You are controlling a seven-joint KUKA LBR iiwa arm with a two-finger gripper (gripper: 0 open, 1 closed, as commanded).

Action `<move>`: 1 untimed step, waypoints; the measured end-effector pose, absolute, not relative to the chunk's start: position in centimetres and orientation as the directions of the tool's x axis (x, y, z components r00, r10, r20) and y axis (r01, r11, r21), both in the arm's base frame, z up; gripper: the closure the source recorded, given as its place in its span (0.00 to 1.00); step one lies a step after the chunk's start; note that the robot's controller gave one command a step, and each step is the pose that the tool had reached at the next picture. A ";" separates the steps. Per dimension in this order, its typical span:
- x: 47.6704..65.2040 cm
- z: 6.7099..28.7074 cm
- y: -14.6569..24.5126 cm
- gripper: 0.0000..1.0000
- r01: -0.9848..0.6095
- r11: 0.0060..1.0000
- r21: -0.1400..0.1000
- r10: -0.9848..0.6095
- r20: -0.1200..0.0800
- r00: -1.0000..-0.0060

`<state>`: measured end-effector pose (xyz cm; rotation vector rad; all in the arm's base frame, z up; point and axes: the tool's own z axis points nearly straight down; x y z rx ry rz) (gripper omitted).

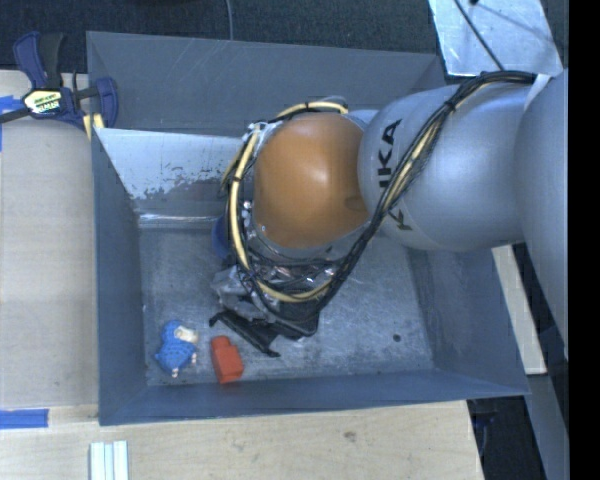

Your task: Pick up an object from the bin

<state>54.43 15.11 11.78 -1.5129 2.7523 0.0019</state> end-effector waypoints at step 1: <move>54.5 11.9 15.1 0.00 -0.843 0.537 0.000 -0.843 -0.002 -0.537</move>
Offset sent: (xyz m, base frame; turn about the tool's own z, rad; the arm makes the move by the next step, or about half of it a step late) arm 0.0000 0.0000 0.0000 0.0000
